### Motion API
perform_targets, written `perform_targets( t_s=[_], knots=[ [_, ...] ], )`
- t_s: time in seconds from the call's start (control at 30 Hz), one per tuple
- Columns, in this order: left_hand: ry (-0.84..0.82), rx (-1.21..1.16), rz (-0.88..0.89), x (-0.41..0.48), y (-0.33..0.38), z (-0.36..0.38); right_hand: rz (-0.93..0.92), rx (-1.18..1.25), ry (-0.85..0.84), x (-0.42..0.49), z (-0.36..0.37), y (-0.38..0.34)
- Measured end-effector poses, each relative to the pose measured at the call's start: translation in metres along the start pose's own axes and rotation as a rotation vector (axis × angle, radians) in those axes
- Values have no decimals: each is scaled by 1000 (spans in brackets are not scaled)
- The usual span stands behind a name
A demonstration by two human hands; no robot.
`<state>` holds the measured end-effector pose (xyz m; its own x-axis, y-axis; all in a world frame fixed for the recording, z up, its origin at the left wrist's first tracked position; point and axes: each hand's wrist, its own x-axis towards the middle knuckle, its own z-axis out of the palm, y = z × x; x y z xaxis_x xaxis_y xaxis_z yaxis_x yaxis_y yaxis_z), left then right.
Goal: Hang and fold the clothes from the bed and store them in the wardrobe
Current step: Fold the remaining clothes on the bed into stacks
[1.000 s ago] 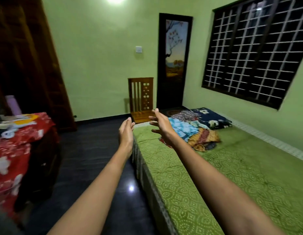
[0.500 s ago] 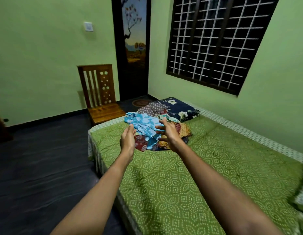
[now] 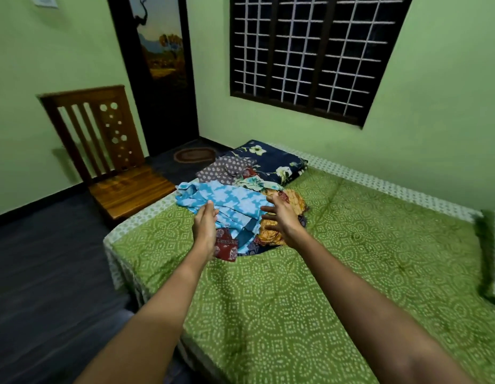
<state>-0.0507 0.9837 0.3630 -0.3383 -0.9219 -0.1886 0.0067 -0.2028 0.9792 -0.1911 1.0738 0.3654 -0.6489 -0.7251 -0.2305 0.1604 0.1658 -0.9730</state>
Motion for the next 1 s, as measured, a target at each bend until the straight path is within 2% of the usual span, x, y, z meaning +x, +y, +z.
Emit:
perform_targets(
  t_s=[0.1,0.27,0.6,0.73,1.0],
  knots=[
    [-17,0,2,37,-1,-9,8,23,42,21,13,3],
    [-101,30,-97,121,-25,-12,94,23,140,86,41,31],
    [-192,102,-260,297,-91,29,210,-59,213,270,74,96],
    [-191,124,-378,371,-123,49,216,-284,220,354,83,130],
    [-178,213,-521,477,-191,86,165,-785,89,477,81,194]
  ],
)
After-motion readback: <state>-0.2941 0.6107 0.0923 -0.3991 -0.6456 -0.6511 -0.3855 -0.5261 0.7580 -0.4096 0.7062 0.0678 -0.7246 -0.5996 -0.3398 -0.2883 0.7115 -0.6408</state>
